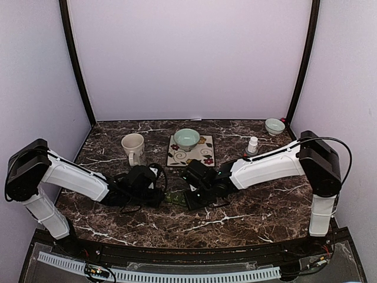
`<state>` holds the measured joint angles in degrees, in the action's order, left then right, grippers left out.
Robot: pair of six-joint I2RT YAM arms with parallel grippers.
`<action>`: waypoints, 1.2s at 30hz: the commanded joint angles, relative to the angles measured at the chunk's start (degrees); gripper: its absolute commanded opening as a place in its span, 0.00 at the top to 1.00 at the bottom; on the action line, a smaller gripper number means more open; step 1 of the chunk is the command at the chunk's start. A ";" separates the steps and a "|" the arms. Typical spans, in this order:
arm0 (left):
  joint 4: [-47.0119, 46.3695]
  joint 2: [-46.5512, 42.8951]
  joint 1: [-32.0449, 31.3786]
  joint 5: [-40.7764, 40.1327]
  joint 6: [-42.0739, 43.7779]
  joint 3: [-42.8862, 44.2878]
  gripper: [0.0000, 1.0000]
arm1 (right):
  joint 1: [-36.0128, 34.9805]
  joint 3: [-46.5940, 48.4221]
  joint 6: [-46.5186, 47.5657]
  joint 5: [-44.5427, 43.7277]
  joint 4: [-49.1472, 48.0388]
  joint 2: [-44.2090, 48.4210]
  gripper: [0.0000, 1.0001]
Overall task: Sort the pills into containers
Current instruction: Place the pill container at the center of the board.
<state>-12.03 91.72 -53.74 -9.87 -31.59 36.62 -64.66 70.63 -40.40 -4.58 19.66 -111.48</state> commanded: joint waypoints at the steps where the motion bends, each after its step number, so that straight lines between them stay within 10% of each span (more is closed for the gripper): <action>1: -0.54 0.23 0.21 1.95 1.27 1.91 0.77 | 0.33 2.30 0.31 -0.52 -1.25 -1.15 0.96; 36: -0.57 6.02 0.88 3.14 2.67 9.59 0.78 | 6.46 3.22 3.00 0.99 -2.78 -2.37 0.96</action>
<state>-11.64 97.51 -52.86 -8.58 -29.93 44.14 -58.43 71.55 -38.20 -4.78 21.02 -112.53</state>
